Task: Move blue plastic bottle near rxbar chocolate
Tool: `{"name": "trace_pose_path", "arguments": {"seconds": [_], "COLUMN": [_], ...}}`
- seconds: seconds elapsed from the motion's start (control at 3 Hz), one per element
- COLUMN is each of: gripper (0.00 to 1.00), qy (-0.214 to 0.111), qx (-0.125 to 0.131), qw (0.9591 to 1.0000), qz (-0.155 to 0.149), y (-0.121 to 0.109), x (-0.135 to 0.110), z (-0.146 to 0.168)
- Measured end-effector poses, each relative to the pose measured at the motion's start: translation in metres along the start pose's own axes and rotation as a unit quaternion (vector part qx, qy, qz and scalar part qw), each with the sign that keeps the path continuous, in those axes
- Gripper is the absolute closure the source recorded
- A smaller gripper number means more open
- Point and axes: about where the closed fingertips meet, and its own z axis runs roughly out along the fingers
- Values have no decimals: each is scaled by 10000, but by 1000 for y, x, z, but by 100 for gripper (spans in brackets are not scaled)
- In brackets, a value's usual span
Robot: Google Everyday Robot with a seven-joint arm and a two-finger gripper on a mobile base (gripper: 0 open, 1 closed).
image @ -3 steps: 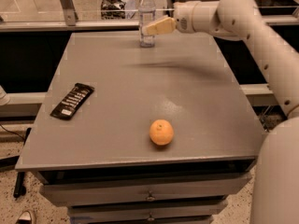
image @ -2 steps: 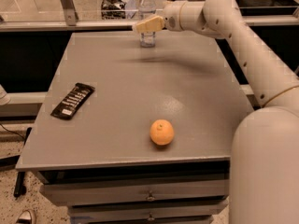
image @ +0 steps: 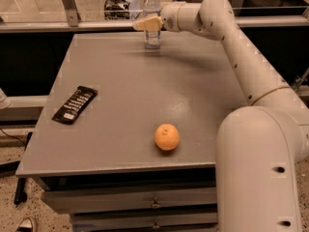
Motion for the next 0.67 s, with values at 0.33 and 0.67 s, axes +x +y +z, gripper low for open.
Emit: {"name": "trace_pose_path", "arguments": {"seconds": [0.33,0.67], "gripper": [43,65], "qy": [-40,-102], "qx": [29,62], "qw": [10000,9999], "qz": [5,-10], "y": [-2,0], "x": [1,-4], "z": [1,-6]}}
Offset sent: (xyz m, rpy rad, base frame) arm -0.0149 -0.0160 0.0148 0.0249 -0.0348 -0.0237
